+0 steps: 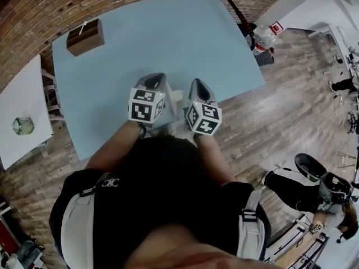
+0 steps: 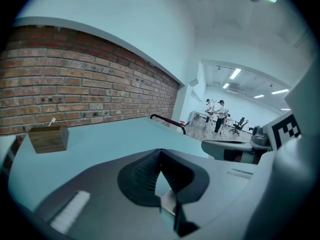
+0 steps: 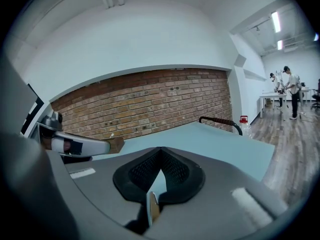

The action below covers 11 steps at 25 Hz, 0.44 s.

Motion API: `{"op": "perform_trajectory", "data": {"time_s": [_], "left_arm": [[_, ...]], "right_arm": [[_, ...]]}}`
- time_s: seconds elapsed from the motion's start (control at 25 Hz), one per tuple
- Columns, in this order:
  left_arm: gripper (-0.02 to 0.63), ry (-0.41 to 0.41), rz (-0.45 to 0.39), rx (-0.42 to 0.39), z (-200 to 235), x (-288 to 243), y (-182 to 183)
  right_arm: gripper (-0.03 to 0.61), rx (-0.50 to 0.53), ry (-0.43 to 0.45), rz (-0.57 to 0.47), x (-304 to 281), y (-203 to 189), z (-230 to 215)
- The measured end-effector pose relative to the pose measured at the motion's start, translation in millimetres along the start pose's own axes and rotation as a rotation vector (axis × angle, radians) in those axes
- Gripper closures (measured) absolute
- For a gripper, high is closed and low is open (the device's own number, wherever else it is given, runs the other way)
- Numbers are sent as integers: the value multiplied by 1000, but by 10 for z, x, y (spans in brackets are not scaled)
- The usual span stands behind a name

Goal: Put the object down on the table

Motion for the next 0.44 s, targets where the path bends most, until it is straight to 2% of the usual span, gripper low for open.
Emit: {"op": "perform_trajectory", "data": {"time_s": [0.44], "left_arm": [[614, -2, 7, -2, -81, -27, -43]], "right_arm": [[565, -10, 3, 19, 30, -90, -79]]}}
Point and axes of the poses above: the fingertips, and each gripper's own axes: x backward along the fingers, z to its left, y out of its top, the point moved 6 cm from there along x, backward along the fingers, and after that the axes turned 2 degrees about x, right-handed, at the moved point
